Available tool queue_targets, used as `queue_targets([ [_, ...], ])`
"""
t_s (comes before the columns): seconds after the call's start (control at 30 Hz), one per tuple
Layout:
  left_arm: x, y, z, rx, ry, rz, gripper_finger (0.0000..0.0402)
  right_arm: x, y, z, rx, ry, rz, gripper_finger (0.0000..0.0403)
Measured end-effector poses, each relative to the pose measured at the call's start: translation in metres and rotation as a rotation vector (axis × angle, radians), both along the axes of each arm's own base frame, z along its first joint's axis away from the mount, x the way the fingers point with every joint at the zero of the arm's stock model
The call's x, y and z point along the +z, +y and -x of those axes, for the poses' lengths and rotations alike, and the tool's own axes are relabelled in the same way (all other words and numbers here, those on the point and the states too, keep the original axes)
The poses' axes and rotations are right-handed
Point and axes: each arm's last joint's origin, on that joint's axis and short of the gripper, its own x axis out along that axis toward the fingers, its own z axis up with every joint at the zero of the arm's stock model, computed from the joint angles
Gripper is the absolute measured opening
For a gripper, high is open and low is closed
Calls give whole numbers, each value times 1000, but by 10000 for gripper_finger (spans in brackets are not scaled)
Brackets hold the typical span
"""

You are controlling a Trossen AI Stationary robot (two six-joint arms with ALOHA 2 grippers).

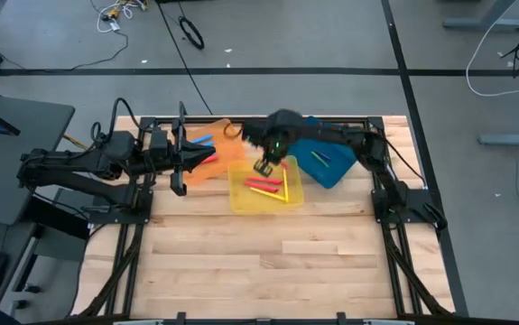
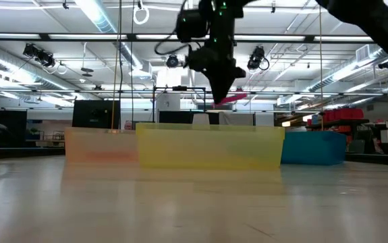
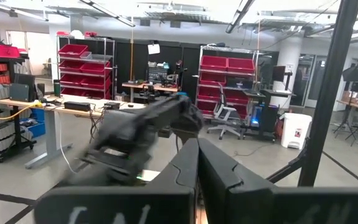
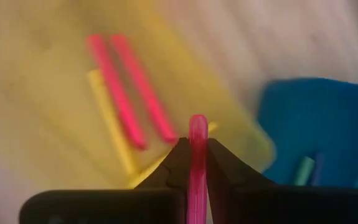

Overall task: Pick & Place Markers
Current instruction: Put the pink pen into the blue bin

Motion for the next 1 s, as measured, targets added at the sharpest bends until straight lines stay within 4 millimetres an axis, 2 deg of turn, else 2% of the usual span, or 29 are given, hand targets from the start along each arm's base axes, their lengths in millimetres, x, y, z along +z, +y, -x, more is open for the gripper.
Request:
queue_targets([
  [0.23,0,0,0,-1,-1,7,12,0,-68,29,-193,49,-10,27],
  [0.5,0,0,0,-3,-2,18,12,6,-113,61,-283,111,34,27],
  [0.67,0,0,0,-3,-1,17,12,7,-124,66,-300,91,45,27],
  [1.0,-2,0,0,9,20,13,12,15,-117,59,-257,38,121,27],
])
